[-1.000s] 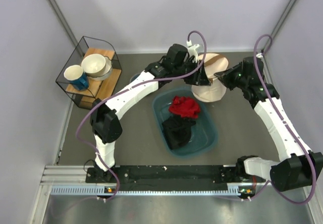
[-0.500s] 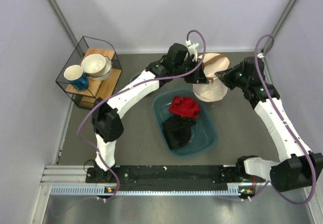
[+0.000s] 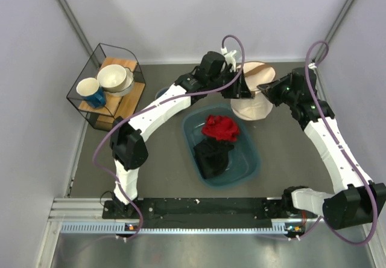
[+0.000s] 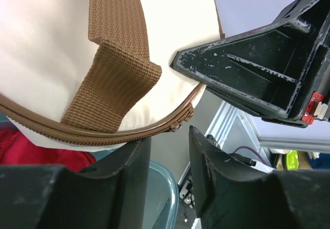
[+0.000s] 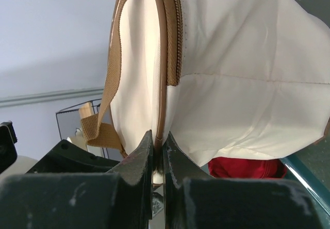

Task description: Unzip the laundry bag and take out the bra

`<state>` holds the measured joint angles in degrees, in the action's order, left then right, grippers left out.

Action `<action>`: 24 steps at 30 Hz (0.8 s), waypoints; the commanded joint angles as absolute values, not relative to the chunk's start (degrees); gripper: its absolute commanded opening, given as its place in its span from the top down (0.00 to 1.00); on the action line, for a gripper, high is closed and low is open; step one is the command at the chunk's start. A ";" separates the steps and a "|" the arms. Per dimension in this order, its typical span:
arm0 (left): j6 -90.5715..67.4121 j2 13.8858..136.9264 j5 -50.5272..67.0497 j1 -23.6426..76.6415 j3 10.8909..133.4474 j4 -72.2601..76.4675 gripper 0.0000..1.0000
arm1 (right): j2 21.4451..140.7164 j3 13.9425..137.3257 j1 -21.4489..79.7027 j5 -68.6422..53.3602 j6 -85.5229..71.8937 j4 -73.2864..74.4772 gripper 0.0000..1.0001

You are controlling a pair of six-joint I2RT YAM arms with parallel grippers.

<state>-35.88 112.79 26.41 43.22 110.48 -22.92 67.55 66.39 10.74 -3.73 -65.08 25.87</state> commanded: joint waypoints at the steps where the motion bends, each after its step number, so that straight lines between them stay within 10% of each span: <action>1: -37.00 112.50 23.73 42.98 110.92 -17.23 0.54 | 65.57 66.71 10.99 -6.42 -65.83 22.59 1.00; 14: -40.42 105.30 17.84 42.72 98.54 -6.25 0.67 | 65.39 65.74 11.16 -7.29 -66.88 21.62 1.00; 19: -41.31 103.89 17.84 42.54 97.29 -4.13 0.97 | 65.39 65.22 11.16 -6.95 -67.06 21.45 1.00; 24: -42.71 103.54 18.72 41.66 96.07 -3.87 1.00 | 65.22 64.95 11.07 -6.50 -66.89 21.53 1.00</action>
